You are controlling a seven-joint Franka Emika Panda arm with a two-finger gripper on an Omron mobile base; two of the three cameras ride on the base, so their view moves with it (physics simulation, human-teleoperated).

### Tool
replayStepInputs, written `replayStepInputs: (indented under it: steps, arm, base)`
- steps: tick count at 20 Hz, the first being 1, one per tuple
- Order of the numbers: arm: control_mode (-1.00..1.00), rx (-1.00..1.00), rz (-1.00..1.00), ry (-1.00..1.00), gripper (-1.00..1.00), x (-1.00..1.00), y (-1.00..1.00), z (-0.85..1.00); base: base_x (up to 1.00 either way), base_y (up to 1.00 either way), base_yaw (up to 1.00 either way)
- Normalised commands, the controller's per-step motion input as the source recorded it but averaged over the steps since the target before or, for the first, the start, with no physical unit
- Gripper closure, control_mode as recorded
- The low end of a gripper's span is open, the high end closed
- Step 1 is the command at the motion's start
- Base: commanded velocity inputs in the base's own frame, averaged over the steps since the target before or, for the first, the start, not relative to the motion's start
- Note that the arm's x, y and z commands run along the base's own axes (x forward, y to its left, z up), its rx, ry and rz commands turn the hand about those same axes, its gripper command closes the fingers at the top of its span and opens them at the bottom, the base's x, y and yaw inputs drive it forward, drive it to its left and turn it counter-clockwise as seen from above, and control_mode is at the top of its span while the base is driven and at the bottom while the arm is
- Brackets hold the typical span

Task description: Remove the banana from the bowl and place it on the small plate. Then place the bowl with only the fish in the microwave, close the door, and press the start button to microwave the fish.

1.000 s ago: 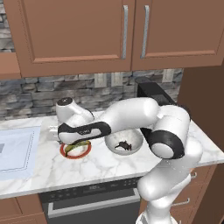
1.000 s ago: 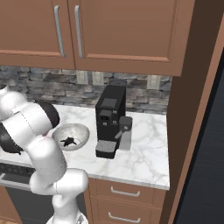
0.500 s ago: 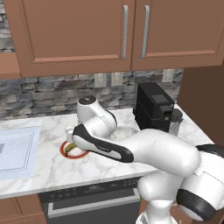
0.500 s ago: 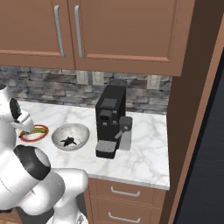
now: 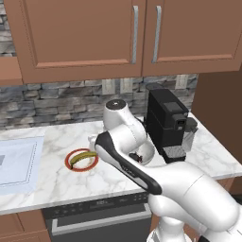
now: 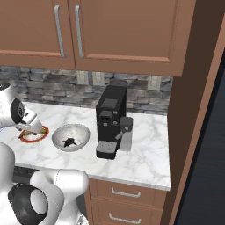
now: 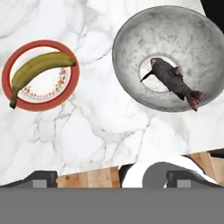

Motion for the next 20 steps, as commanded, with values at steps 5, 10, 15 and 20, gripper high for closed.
replayStepInputs:
  steps: [5, 10, 15, 20]
  arm:
    - [-1.0, -0.05, 0.01, 0.01, -1.0, -0.06, -0.3, 0.25]
    - [-1.0, -0.14, 0.11, 0.03, -1.0, 0.0, -0.29, -0.01]
    - [-1.0, -0.1, 0.15, 0.01, -1.0, 0.05, -0.25, -0.15]
    - [-1.0, -0.02, 0.14, 0.0, -1.0, 0.18, -0.01, -0.25]
  base:
    - [0.0, 0.0, 0.0]
    - [0.0, 0.0, 0.0]
    - [0.0, 0.0, 0.0]
    - [0.0, 0.0, 0.0]
